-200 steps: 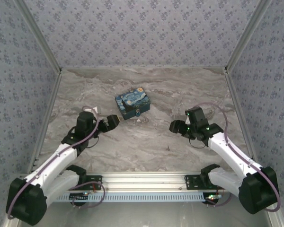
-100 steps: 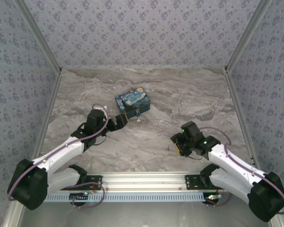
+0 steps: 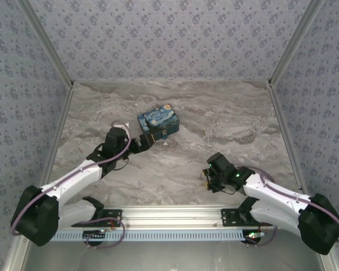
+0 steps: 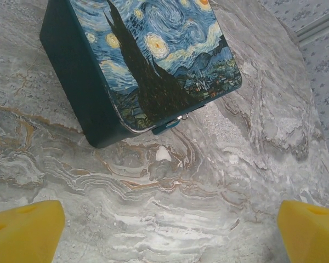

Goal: Unlock the padlock with the key

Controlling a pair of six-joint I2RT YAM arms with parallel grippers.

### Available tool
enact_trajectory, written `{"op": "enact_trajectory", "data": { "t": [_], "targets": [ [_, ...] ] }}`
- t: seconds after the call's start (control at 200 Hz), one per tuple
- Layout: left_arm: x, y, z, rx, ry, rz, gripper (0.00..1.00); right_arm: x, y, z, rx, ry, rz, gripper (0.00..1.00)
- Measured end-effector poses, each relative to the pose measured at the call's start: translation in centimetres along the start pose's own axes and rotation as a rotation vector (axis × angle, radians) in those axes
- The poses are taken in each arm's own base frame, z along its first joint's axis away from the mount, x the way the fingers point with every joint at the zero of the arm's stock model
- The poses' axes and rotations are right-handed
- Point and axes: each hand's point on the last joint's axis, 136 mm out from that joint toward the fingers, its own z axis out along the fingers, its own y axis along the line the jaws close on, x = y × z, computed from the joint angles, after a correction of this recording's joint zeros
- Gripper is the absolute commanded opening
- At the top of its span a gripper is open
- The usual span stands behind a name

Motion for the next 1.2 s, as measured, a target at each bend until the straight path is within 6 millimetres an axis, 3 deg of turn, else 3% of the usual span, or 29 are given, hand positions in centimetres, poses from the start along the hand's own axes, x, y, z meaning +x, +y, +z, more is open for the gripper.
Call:
{"op": "enact_trajectory", "data": {
  "t": [1.204],
  "targets": [
    [-0.3,0.0,-0.1,-0.017,-0.004,0.002,1.0,0.9,-1.1,1.9,0.065,-0.017,-0.027,0.18]
  ]
}}
